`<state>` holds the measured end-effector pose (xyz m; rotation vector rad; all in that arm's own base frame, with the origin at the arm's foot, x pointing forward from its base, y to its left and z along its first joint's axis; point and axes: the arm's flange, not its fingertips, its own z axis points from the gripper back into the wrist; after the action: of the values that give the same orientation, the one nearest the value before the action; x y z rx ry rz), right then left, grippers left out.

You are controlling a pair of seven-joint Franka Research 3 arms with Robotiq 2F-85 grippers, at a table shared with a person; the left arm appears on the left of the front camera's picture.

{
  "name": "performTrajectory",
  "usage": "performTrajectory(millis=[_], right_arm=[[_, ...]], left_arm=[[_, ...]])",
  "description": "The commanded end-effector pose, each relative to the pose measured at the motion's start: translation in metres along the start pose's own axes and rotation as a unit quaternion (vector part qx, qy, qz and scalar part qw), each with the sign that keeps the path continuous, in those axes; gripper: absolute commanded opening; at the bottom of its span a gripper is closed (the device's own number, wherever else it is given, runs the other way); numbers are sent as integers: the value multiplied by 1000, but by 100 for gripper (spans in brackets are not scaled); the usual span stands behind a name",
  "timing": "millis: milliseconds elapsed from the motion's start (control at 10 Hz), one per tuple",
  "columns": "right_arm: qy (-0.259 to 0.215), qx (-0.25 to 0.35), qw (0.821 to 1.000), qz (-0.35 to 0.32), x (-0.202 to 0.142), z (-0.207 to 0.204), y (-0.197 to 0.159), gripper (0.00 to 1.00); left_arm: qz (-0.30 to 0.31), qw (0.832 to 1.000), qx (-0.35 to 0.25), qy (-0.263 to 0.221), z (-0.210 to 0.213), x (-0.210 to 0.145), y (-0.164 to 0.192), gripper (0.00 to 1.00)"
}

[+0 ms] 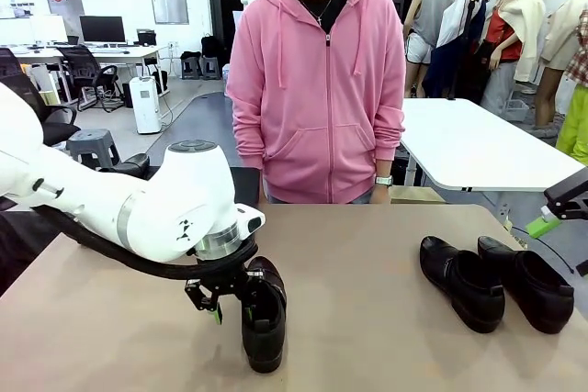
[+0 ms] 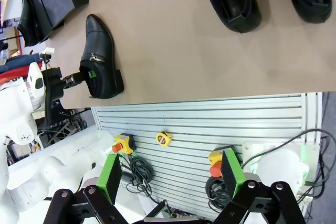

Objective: Organize the shoes by placing them on the stand.
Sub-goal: Place the Shoe from the middle of the table onto the Shoes Stand.

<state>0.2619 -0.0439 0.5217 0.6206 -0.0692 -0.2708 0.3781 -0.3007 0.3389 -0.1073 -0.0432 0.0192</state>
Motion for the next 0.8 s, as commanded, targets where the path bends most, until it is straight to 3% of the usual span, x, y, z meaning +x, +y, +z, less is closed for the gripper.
performTrajectory(millis=[0,700], right_arm=[[2,17,1000,11,0,2,1,100],[2,17,1000,11,0,2,1,100]], left_arm=[[11,1000,10,2,0,4,-4,0],[-3,1000,12,7,5,2,-1,0]])
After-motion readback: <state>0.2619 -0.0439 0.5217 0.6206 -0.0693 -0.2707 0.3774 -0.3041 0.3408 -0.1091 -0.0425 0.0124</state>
